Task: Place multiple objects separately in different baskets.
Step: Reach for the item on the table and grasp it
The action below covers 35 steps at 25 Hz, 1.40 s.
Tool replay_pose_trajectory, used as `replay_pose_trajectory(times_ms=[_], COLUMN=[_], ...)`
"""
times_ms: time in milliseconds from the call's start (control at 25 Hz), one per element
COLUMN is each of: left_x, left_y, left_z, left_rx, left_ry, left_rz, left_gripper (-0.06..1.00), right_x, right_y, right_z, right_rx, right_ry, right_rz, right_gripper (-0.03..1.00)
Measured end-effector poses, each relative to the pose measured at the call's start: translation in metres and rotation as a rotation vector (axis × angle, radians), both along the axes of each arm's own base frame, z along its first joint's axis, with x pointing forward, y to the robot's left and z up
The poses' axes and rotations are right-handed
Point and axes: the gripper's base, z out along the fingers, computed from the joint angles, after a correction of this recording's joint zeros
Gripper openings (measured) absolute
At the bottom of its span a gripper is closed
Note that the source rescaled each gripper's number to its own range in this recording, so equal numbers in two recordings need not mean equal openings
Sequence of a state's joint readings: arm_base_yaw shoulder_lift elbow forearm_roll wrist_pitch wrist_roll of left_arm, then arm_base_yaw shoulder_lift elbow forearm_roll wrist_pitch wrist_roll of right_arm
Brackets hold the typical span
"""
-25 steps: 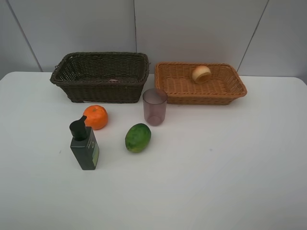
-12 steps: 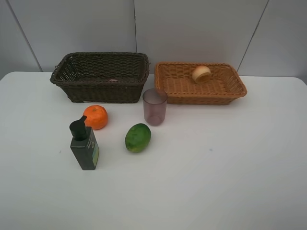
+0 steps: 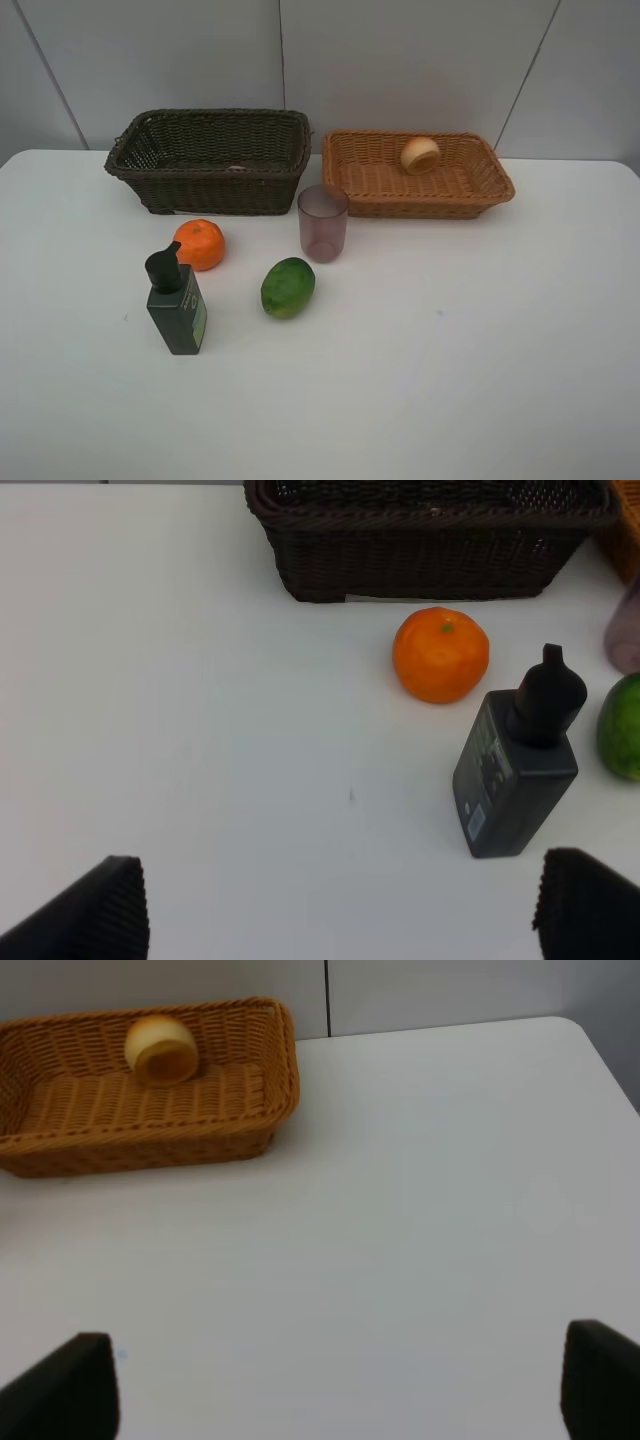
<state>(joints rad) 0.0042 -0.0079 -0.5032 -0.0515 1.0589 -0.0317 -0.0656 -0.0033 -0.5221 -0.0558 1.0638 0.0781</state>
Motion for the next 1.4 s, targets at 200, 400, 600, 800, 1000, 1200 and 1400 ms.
replay_pose_trajectory(times_ms=[200, 400, 600, 800, 1000, 1200, 1400], left_x=[0.0000, 0.0000, 0.0000, 0.0000, 0.0000, 0.0000, 0.0068], left_y=[0.0000, 0.0000, 0.0000, 0.0000, 0.0000, 0.0000, -0.0010], left_z=[0.0000, 0.0000, 0.0000, 0.0000, 0.0000, 0.0000, 0.0025], left_rx=[0.000, 0.000, 0.000, 0.000, 0.000, 0.000, -0.011], left_ry=[0.000, 0.000, 0.000, 0.000, 0.000, 0.000, 0.044], left_rz=[0.000, 0.000, 0.000, 0.000, 0.000, 0.000, -0.007], left_gripper=[1.00, 1.00, 1.00, 1.00, 1.00, 1.00, 1.00], right_x=[0.0000, 0.0000, 0.0000, 0.0000, 0.0000, 0.0000, 0.0000], right_y=[0.0000, 0.0000, 0.0000, 0.0000, 0.0000, 0.0000, 0.0001], right_z=[0.0001, 0.0001, 0.0001, 0.0001, 0.0001, 0.0001, 0.0001], right_rx=[0.000, 0.000, 0.000, 0.000, 0.000, 0.000, 0.000], right_ry=[-0.001, -0.001, -0.001, -0.001, -0.001, -0.001, -0.001], right_rz=[0.000, 0.000, 0.000, 0.000, 0.000, 0.000, 0.000], right_gripper=[0.95, 0.95, 0.95, 0.95, 0.95, 0.95, 0.95])
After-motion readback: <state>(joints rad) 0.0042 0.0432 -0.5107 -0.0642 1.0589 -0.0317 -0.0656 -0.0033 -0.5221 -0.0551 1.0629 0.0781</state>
